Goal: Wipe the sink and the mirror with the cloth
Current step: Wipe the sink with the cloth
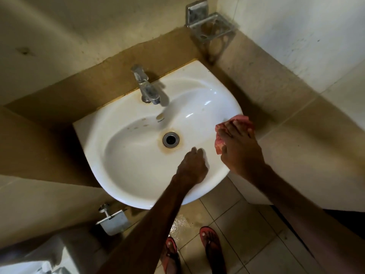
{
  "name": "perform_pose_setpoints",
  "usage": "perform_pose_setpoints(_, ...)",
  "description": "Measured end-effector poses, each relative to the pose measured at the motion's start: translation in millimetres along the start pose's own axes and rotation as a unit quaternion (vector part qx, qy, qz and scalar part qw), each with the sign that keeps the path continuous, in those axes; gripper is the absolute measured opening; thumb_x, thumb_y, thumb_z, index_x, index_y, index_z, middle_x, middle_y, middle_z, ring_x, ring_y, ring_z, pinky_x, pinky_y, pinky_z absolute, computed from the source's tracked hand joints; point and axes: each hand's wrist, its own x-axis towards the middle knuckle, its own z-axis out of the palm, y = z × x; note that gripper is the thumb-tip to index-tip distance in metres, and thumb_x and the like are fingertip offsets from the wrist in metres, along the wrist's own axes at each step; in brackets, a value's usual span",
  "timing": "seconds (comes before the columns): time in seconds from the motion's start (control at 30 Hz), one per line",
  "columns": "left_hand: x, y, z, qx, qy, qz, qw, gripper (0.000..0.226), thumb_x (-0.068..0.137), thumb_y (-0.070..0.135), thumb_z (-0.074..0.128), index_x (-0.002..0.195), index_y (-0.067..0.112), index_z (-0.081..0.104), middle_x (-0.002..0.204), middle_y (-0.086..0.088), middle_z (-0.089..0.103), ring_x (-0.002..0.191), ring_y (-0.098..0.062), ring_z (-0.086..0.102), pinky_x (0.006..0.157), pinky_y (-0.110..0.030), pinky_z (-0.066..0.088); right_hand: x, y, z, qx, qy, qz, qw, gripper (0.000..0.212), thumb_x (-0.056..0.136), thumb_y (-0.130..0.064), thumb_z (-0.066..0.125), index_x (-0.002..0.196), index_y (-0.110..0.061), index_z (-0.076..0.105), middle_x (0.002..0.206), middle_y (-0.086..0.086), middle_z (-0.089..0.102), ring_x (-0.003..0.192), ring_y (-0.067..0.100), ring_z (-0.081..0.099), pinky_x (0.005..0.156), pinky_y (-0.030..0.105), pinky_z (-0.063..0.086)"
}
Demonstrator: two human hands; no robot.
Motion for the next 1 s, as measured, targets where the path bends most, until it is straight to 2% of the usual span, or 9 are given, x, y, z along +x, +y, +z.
perform_pose_setpoints(0.07,-1,0,1,0.011,0.004,0.008,1.000,0.024,0.101,0.022,0.044,0.117,0.004,0.050,0.108,-0.016,0.055,0.096,-0.031,0.060,0.077,-0.040,0.055,-16,-7,5,0.052,-0.004,0.022,0.998,0.071,0.093,-0.022,0.065,0.157,-0.018,0.037,0.167,0.011,0.027,0.156,0.036,0.017,0.123,0.059,0.025)
perform_pose_setpoints(0.2,1,1,-2,0.018,-0.021,0.014,1.000,0.036,0.101,0.023,0.045,0.130,0.003,0.047,0.120,-0.018,0.054,0.106,-0.033,0.059,0.087,-0.042,0.056,-11,-4,12,0.099,0.031,0.058,0.993,0.085,0.089,-0.020,0.072,0.161,-0.020,0.027,0.172,0.010,0.003,0.158,0.037,-0.001,0.122,0.056,0.031)
perform_pose_setpoints(0.33,10,5,-14,0.015,-0.051,0.008,0.999,0.035,0.101,0.018,0.042,0.131,0.000,0.049,0.126,-0.021,0.056,0.113,-0.036,0.059,0.095,-0.038,0.049,32,13,8,0.083,0.065,0.064,0.992,0.082,0.089,-0.018,0.070,0.160,-0.018,0.028,0.169,0.020,0.014,0.156,0.043,0.009,0.123,0.051,0.021)
perform_pose_setpoints(0.4,11,7,-18,0.015,-0.058,0.007,0.998,0.033,0.101,0.014,0.042,0.129,-0.002,0.050,0.127,-0.022,0.056,0.115,-0.038,0.058,0.094,-0.037,0.047,53,20,3,0.077,0.080,0.052,0.992,0.084,0.086,-0.014,0.071,0.159,-0.017,0.030,0.164,0.023,0.026,0.153,0.044,0.022,0.123,0.047,0.024)
perform_pose_setpoints(0.47,11,9,-18,0.014,-0.065,0.004,0.998,0.033,0.099,0.014,0.044,0.128,-0.002,0.049,0.126,-0.023,0.055,0.114,-0.038,0.057,0.092,-0.037,0.047,67,24,-1,0.082,0.074,0.053,0.992,0.088,0.087,-0.014,0.069,0.161,-0.021,0.023,0.166,0.020,0.024,0.151,0.043,0.025,0.121,0.046,0.029)
perform_pose_setpoints(0.6,11,8,-15,0.018,-0.082,-0.004,0.996,0.040,0.099,0.015,0.044,0.136,-0.002,0.044,0.132,-0.022,0.051,0.118,-0.037,0.055,0.095,-0.036,0.045,52,27,0,0.118,0.066,0.068,0.988,0.086,0.094,-0.018,0.067,0.163,-0.026,0.016,0.169,0.016,0.018,0.152,0.041,0.026,0.119,0.048,0.033)
perform_pose_setpoints(0.7,11,7,-17,0.029,-0.098,-0.005,0.995,0.054,0.101,0.015,0.043,0.150,-0.002,0.032,0.148,-0.022,0.042,0.134,-0.036,0.046,0.108,-0.034,0.038,7,19,4,0.145,0.062,0.080,0.984,0.086,0.096,-0.021,0.067,0.163,-0.027,0.015,0.170,0.014,0.013,0.152,0.041,0.026,0.118,0.047,0.035)
perform_pose_setpoints(0.8,14,6,-19,0.033,-0.103,-0.003,0.994,0.054,0.102,0.015,0.042,0.152,-0.003,0.030,0.155,-0.020,0.038,0.141,-0.034,0.041,0.114,-0.033,0.036,-21,11,12,0.164,0.060,0.080,0.981,0.082,0.097,-0.022,0.066,0.163,-0.029,0.018,0.171,0.011,0.009,0.154,0.039,0.021,0.116,0.047,0.038)
perform_pose_setpoints(1.0,17,-1,-18,0.023,-0.117,-0.018,0.993,0.057,0.102,0.021,0.042,0.154,0.003,0.029,0.157,-0.019,0.035,0.141,-0.034,0.040,0.112,-0.034,0.037,33,15,17,0.043,0.049,0.063,0.996,0.083,0.089,-0.026,0.069,0.159,-0.022,0.026,0.170,0.017,0.006,0.155,0.045,0.010,0.120,0.056,0.029)
